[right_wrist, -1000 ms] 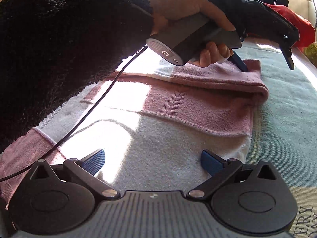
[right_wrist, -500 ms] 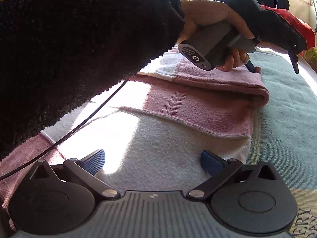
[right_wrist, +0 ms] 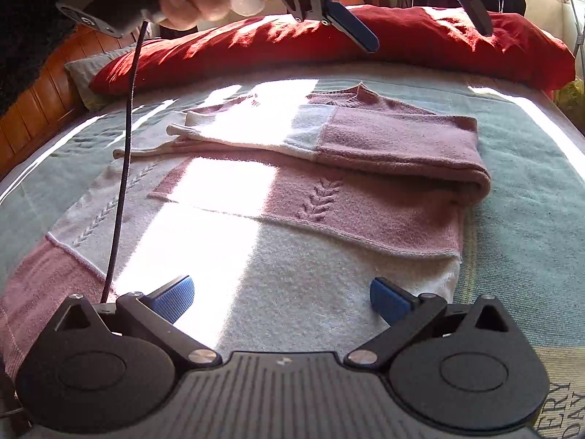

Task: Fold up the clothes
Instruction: 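Lift both open grippers up away from the sweater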

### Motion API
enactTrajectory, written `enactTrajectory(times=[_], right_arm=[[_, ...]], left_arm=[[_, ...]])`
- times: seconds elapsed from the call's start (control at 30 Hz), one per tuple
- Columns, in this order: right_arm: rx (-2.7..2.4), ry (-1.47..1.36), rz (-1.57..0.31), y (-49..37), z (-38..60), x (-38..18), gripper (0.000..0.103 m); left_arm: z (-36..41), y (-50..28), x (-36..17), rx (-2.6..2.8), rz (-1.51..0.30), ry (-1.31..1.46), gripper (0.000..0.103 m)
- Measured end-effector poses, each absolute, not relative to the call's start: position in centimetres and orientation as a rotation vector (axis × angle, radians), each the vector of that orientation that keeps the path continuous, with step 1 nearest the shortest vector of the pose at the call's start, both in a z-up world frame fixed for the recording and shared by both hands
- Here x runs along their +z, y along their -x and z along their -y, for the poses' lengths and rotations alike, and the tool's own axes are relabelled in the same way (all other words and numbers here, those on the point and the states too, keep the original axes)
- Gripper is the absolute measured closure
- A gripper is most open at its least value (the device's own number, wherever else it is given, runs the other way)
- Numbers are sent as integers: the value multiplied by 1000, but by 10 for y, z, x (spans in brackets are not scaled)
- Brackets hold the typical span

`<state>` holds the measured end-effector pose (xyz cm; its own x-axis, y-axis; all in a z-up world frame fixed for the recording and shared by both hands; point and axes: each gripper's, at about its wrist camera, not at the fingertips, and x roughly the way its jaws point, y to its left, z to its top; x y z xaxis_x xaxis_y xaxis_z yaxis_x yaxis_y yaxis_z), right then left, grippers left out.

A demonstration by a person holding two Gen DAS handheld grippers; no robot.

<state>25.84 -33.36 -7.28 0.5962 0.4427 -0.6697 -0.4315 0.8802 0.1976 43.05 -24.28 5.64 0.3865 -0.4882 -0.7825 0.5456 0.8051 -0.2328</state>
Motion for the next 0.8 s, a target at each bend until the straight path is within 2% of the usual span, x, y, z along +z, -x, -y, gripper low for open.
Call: enactTrajectory(times=[0.2,0.33,0.6,0.8], right_arm=[[452,-48,-731,-239,339,-44,0],[406,-87,-738,-202,340,-37,0],[382,-27,-859,-153,307,-71,0],[315,71,-843,-143,288,-86,0]], left_arm=[[158,-358,96,-549,-956,-101,1],[117,-313,92,-535,-951,-106,1],[87,-237,4,-517,-932,-99,1],[82,-207,-64,-454,-958,-124,1]])
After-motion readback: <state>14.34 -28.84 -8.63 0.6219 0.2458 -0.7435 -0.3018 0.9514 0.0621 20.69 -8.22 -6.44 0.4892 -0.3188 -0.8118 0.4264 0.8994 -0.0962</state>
